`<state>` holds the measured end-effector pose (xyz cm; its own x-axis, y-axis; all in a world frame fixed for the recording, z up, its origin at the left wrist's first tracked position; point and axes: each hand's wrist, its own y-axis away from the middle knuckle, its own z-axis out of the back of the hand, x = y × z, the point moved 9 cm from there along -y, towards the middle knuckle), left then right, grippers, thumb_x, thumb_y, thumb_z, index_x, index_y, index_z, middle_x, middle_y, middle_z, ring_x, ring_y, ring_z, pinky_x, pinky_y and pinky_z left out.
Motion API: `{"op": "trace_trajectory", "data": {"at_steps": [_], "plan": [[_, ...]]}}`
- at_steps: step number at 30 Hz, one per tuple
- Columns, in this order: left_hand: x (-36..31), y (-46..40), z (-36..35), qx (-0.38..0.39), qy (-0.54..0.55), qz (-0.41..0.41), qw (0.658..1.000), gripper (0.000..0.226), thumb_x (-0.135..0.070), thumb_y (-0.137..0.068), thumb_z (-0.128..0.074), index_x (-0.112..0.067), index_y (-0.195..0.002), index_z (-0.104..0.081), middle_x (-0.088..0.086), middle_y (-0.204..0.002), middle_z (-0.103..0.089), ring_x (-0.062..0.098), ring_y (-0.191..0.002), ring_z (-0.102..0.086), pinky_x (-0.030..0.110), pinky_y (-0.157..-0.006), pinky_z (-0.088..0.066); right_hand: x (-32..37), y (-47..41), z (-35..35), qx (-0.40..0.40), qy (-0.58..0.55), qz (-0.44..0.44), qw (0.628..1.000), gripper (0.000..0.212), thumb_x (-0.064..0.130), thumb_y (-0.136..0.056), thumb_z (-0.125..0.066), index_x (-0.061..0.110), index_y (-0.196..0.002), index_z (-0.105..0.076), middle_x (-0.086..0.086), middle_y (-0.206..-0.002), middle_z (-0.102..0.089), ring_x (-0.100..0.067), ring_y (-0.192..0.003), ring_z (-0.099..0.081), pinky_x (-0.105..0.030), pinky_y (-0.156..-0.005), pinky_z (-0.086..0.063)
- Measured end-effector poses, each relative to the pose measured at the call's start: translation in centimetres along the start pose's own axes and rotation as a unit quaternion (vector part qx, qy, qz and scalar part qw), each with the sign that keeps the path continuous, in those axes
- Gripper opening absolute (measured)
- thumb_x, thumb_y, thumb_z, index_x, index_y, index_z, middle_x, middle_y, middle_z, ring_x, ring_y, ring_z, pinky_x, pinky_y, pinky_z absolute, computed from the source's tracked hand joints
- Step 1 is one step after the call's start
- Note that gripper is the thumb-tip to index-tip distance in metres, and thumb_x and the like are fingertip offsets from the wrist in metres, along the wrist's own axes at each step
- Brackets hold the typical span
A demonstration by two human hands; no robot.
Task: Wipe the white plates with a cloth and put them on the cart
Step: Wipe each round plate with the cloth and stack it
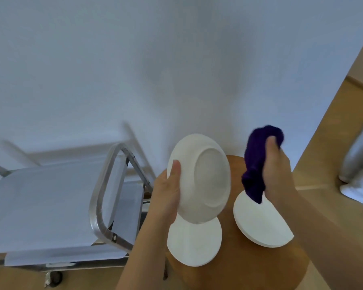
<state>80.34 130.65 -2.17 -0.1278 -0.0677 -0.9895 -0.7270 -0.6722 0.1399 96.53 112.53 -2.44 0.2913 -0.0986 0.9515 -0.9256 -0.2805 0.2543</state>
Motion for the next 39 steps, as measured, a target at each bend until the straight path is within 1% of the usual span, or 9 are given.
{"op": "trace_trajectory", "data": {"at_steps": [2,5,7,11,15,17,24,30,39], "plan": [[-0.8,0.0,-1.1,-0.003,-0.089,-0.022,0.996,0.039,-0.069,-0.077,-0.043,-0.036,-0.087,-0.061,-0.008,-0.077,-0.069,0.01,-0.072,-0.066,0.014,-0.051,-0.047,3.5,1.3,-3.3,0.048,0.086,0.145,0.985,0.017,0.048,-0.093,-0.044,0.036,-0.092,-0.056,0.008,-0.051,-0.06,-0.011,-0.042,-0.057,-0.023,-0.042,-0.048],[-1.3,0.3,-3.0,0.046,-0.103,-0.057,0.992,0.041,-0.067,-0.08,-0.05,-0.029,-0.085,-0.063,-0.003,-0.075,-0.07,0.011,-0.069,-0.067,0.016,-0.053,-0.047,5.5,5.0,-9.3,0.142,0.28,0.36,0.878,0.035,0.036,-0.09,-0.044,0.038,-0.123,-0.052,0.026,-0.114,-0.058,0.006,-0.108,-0.05,-0.02,-0.097,-0.036],[-1.2,0.6,-3.1,0.062,-0.065,-0.053,0.995,0.051,-0.068,-0.074,-0.051,-0.022,-0.092,-0.066,-0.002,-0.081,-0.073,0.013,-0.074,-0.069,0.018,-0.06,-0.051,5.0,5.6,-11.3,0.143,0.408,0.403,0.807,0.049,0.044,-0.085,-0.039,0.033,-0.133,-0.048,0.014,-0.14,-0.042,-0.007,-0.132,-0.029,-0.034,-0.11,-0.019],[-1.7,0.9,-2.1,0.052,-0.058,-0.054,0.996,0.06,-0.068,-0.058,-0.061,-0.023,-0.096,-0.068,-0.003,-0.086,-0.074,0.016,-0.079,-0.07,0.021,-0.061,-0.054,5.3,4.1,-12.2,0.164,0.457,0.402,0.776,0.062,0.062,-0.079,-0.031,0.034,-0.132,-0.049,0.009,-0.141,-0.042,-0.015,-0.13,-0.033,-0.04,-0.106,-0.024],[-2.3,1.2,-0.8,0.026,-0.014,-0.043,0.999,0.036,-0.053,-0.062,-0.078,-0.028,-0.087,-0.071,-0.003,-0.085,-0.075,0.016,-0.076,-0.072,0.022,-0.058,-0.054,5.6,0.4,-10.5,0.192,0.336,0.305,0.87,0.039,0.054,-0.085,-0.042,0.038,-0.119,-0.055,0.013,-0.121,-0.055,-0.009,-0.112,-0.049,-0.035,-0.098,-0.04],[-3.2,1.5,-0.3,0.015,0.016,-0.05,0.998,0.022,-0.048,-0.068,-0.077,-0.032,-0.083,-0.073,-0.005,-0.085,-0.075,0.014,-0.075,-0.072,0.02,-0.056,-0.054,5.7,-0.7,-9.3,0.203,0.261,0.272,0.904,0.01,0.046,-0.087,-0.048,0.051,-0.094,-0.054,0.028,-0.094,-0.06,0.008,-0.089,-0.056,-0.016,-0.08,-0.047],[-6.8,0.9,-0.1,-0.059,0.126,-0.08,0.987,0.038,-0.05,-0.059,-0.065,-0.029,-0.09,-0.064,-0.012,-0.075,-0.073,0.005,-0.064,-0.07,0.019,-0.046,-0.051,3.7,-0.3,-7.3,0.178,0.128,0.223,0.95,0.024,0.042,-0.09,-0.044,0.062,-0.104,-0.042,0.052,-0.096,-0.049,0.025,-0.093,-0.048,0.004,-0.073,-0.037],[-3.3,0.4,-2.5,-0.161,0.202,0.006,0.966,0.024,-0.055,-0.071,-0.072,-0.036,-0.083,-0.064,-0.013,-0.077,-0.073,0.019,-0.082,-0.07,0.037,-0.066,-0.058,-1.3,0.0,-4.9,0.027,0.041,0.108,0.993,0.056,0.063,-0.081,-0.04,0.044,-0.133,-0.039,0.013,-0.129,-0.05,-0.015,-0.12,-0.048,-0.045,-0.105,-0.036],[-2.4,0.4,-3.3,-0.217,0.222,0.016,0.95,0.025,-0.054,-0.076,-0.068,-0.036,-0.091,-0.062,-0.004,-0.094,-0.073,0.019,-0.083,-0.071,0.039,-0.069,-0.06,-1.8,3.3,-5.7,0.033,0.07,0.144,0.987,0.055,0.064,-0.076,-0.047,0.046,-0.128,-0.04,0.011,-0.136,-0.044,-0.015,-0.124,-0.044,-0.045,-0.102,-0.04]]}}
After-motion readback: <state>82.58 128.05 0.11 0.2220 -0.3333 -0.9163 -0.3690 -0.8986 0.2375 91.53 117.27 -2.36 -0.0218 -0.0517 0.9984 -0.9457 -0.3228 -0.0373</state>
